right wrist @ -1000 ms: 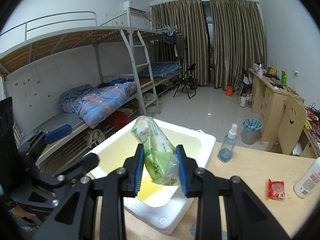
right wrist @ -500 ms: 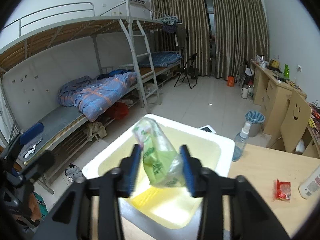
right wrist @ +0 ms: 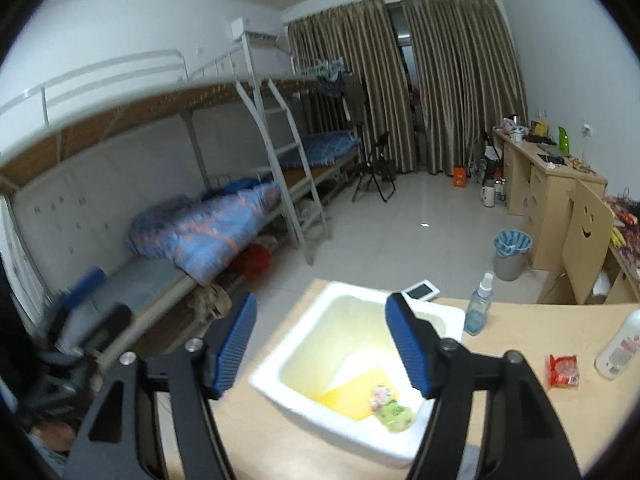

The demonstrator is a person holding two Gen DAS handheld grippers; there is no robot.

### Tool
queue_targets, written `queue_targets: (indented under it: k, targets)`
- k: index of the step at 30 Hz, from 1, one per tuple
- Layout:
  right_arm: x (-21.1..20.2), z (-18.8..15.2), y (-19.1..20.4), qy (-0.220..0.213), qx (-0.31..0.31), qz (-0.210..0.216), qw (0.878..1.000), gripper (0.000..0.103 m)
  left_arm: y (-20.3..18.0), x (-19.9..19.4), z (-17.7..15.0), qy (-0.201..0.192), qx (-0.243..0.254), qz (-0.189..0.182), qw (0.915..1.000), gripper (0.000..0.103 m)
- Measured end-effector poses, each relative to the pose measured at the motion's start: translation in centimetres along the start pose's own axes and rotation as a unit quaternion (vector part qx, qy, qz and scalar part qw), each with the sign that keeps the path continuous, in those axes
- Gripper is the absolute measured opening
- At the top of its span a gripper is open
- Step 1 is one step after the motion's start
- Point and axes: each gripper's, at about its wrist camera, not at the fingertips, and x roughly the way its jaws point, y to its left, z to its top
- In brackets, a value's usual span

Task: Organize soft objects
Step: 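Withdraw both tools from the foam box back over the table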

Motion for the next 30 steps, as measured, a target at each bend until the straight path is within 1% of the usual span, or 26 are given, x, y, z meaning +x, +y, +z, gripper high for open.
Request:
queue_targets:
  k: [1,2,4,6,7,8,9,10,12,14,16,17,18,21,24,26,28,30]
  targets:
    - [-1.1,0.1,0.3,-0.008,0.002,0.006,1.0,0.076,-0.1,-0.7,0.3,-0.004,0.0,-0.008,1.0,0.103]
    - [-2.6,0.0,0.7,-0.018,-0.002,0.008,1.0,0.08,-0.1,-1.3,0.5,-0.007,-0.002,-0.015,0.9999,0.103]
    - [-4.6,-0.5,1.1,-0.03,-0.008,0.004,1.0,0.081,-0.6,-2.5,0.5,-0.007,-0.005,-0.033,0.9994,0.103]
    - [-7.0,-1.7,1.1,-0.043,-0.017,-0.003,0.999,0.084,-1.1,-3.6,-0.2,-0.008,-0.022,-0.055,0.9982,0.103]
    - [-8.1,-2.7,1.0,-0.048,-0.022,-0.007,0.999,0.086,-1.4,-4.0,-0.8,-0.005,-0.033,-0.069,0.997,0.103]
    - [-9.4,-4.1,0.9,-0.057,-0.027,-0.019,0.998,0.09,-1.8,-4.5,-1.6,-0.001,-0.05,-0.087,0.9949,0.103]
    - [-10.2,-5.0,0.8,-0.063,-0.029,-0.03,0.997,0.092,-2.1,-4.9,-2.3,0.0,-0.061,-0.099,0.9932,0.103]
    - [-11.1,-6.4,0.7,-0.072,-0.034,-0.044,0.996,0.092,-2.8,-5.5,-3.4,0.0,-0.073,-0.115,0.9906,0.103]
    - [-12.9,-9.3,0.7,-0.09,-0.052,-0.064,0.993,0.092,-4.4,-6.3,-4.8,-0.001,-0.073,-0.127,0.9891,0.103]
    - [-14.7,-12.0,0.4,-0.108,-0.058,-0.086,0.989,0.093,-6.2,-7.1,-6.2,-0.004,-0.066,-0.134,0.9888,0.103]
    - [-15.9,-13.8,0.0,-0.125,-0.059,-0.097,0.986,0.098,-8.0,-7.9,-7.7,-0.01,-0.071,-0.141,0.9875,0.103]
    - [-16.5,-14.9,-0.4,-0.136,-0.058,-0.108,0.983,0.103,-8.8,-8.2,-8.0,-0.013,-0.07,-0.145,0.9868,0.103]
    - [-16.9,-15.8,-0.9,-0.143,-0.058,-0.124,0.98,0.103,-9.7,-8.5,-8.7,-0.016,-0.07,-0.151,0.986,0.103]
    - [-17.1,-17.7,-2.1,-0.141,-0.059,-0.157,0.976,0.103,-11.7,-9.5,-9.9,-0.028,-0.078,-0.151,0.985,0.103]
    - [-17.4,-19.3,-3.7,-0.139,-0.046,-0.168,0.975,0.103,-13.9,-10.6,-10.9,-0.039,-0.07,-0.14,0.9869,0.103]
    - [-17.7,-20.3,-4.4,-0.134,-0.036,-0.183,0.973,0.103,-15.0,-10.7,-11.6,-0.029,-0.064,-0.138,0.9879,0.103]
    - [-18.2,-21.3,-4.7,-0.134,-0.034,-0.194,0.971,0.103,-16.3,-11.0,-12.6,-0.01,-0.052,-0.153,0.9869,0.103]
    - [-18.9,-22.1,-4.9,-0.137,-0.034,-0.208,0.968,0.103,-17.4,-11.3,-13.6,0.0,-0.044,-0.151,0.9876,0.103]
